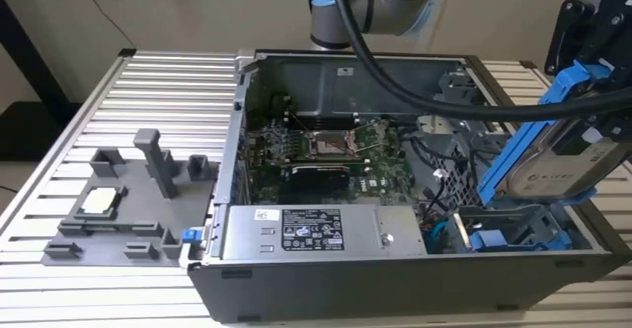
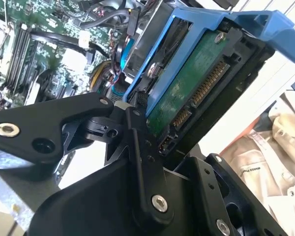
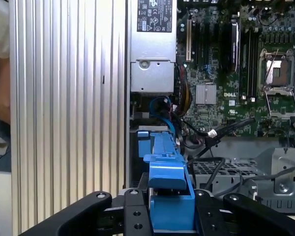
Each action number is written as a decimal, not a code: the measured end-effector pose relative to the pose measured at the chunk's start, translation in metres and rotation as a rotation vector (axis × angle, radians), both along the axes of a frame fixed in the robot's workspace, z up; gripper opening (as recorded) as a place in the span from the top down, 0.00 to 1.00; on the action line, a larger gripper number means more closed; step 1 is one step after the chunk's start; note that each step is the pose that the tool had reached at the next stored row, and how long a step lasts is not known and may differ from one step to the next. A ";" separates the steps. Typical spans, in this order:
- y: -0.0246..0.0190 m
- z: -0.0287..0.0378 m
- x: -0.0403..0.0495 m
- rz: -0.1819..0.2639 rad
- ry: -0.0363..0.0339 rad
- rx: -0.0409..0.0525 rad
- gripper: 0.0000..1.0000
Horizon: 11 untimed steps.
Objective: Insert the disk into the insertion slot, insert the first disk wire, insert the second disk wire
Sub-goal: 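Insert the disk into the insertion slot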
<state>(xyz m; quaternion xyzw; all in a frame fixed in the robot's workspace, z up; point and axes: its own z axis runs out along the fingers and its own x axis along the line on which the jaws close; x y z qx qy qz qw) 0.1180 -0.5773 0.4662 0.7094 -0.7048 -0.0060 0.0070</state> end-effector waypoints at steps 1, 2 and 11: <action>0.0001 -0.0010 0.0000 0.000 0.0000 0.0015 0.67; 0.0001 -0.0019 0.0000 0.000 0.0000 0.0034 0.67; 0.0005 -0.0102 0.0001 0.000 0.0000 0.0283 0.67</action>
